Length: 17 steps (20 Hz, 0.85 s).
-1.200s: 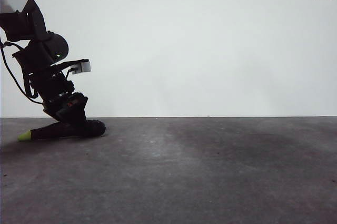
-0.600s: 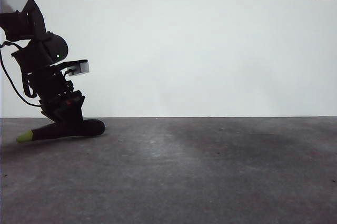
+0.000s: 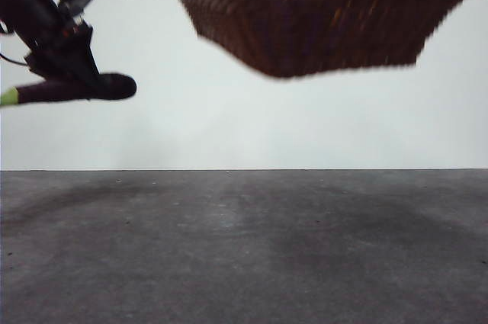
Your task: Help me put the vegetables on the table into the basket
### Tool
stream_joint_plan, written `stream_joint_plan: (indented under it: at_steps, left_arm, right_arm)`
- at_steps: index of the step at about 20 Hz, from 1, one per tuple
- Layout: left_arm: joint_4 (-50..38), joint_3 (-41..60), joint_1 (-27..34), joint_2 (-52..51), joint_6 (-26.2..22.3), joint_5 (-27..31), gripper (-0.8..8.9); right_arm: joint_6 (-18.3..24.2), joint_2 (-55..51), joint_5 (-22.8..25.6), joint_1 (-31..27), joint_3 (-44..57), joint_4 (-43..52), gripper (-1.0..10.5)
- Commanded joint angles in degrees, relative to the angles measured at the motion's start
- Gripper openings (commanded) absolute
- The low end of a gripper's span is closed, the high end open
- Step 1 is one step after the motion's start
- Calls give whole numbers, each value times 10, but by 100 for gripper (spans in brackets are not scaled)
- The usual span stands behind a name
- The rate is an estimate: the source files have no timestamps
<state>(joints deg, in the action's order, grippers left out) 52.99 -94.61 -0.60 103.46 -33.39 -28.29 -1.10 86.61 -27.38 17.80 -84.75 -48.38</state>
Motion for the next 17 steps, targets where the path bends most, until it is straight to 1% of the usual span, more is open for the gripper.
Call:
stream_joint_plan:
  at_steps: [1,3,6,7,8,9,11,12,14,15,17]
  left_arm:
    - [39,5,-3,-28,-9,-16,-4]
    - [49,27,-5,-69,-9,-38,-4]
    - [40,91,-21,-154,2,-38,-5]
    - [32,120,-32,-188,9,-37,-5]
    - [16,149,-47,-223,28,-36,-5]
    - [8,172,-66,-255,36,-35,-5]
    - [12,189,-120,-291,53,-12,-5]
    - [11,189,-154,-297,53,6,-5]
    - [1,189,-230,-293,53,56,-6]
    - [-9,189,-265,-286,52,84,-6]
    - [-34,189,-323,-264,30,117,-6]
  right_arm:
    - [-35,-1,-7,1,56,40,-12]
    - [-50,-1,-6,1,97,68,-12]
    - [-69,-1,-7,1,148,109,-12]
    - [-81,-1,-7,1,166,127,-12]
    - [-92,-1,-9,2,184,145,-12]
    - [-103,-1,-18,4,202,162,-12]
    - [-121,-1,-18,21,235,189,-12]
    - [-124,-1,-18,29,248,197,-12]
    - [-127,-1,-17,56,268,206,-12]
    - [-129,-1,-16,69,275,213,-12]
    - [-133,-1,-12,90,278,214,-12]
